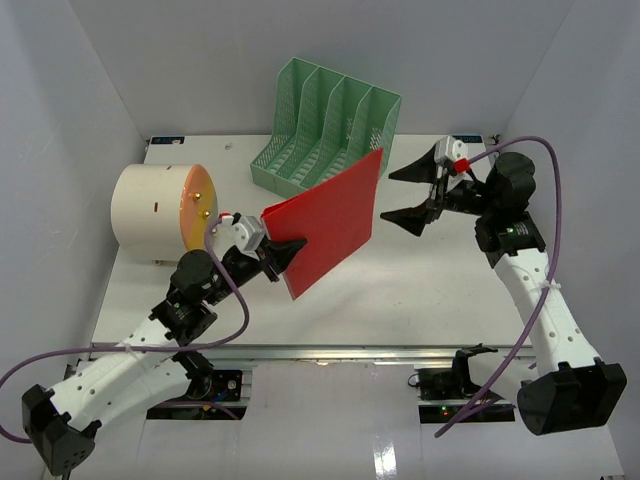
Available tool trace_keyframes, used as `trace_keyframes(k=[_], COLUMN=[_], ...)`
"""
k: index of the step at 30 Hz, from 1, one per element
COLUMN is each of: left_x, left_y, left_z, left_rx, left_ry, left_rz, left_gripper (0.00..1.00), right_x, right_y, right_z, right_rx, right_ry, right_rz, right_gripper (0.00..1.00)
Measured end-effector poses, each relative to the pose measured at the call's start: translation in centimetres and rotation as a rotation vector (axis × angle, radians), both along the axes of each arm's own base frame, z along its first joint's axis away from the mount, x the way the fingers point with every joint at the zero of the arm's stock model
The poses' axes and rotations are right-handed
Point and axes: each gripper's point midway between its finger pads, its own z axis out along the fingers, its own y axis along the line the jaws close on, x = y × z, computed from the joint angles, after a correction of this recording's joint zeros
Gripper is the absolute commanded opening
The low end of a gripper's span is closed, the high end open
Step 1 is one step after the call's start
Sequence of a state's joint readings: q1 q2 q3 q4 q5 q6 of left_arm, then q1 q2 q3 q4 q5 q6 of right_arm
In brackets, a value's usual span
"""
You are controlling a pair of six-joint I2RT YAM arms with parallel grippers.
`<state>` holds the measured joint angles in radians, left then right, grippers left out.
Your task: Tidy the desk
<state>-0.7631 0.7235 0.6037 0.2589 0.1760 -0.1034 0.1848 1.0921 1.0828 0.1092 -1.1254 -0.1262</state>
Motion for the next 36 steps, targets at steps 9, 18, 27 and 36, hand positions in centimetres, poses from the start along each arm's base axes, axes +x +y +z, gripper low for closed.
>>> trace_keyframes(k=[9, 18, 27, 36], left_x=[7.9, 15.1, 20.8, 21.1], left_y=[0.9, 0.3, -2.3, -4.6], left_z=[1.1, 7.4, 5.6, 3.9], left_rx=[0.123, 0.066, 0.060, 0.070], left_ry=[0.031, -0.008, 0.059, 0.107], left_rz=[0.296, 0.348, 0.272, 0.169], left_gripper=[0.00, 0.00, 0.00, 0.00], right_x=[6.5, 5.2, 5.1, 5.1], right_y=[-7.9, -8.7, -9.7, -9.8], right_z=[-4.4, -10.6, -10.3, -10.5], right_rx=[-0.009, -0.027, -0.009, -0.005], right_ry=[0.108, 0.230, 0.189, 0.187], right_rz=[-0.462, -0.473, -0.480, -0.474], right_gripper=[0.91, 0.91, 0.91, 0.91])
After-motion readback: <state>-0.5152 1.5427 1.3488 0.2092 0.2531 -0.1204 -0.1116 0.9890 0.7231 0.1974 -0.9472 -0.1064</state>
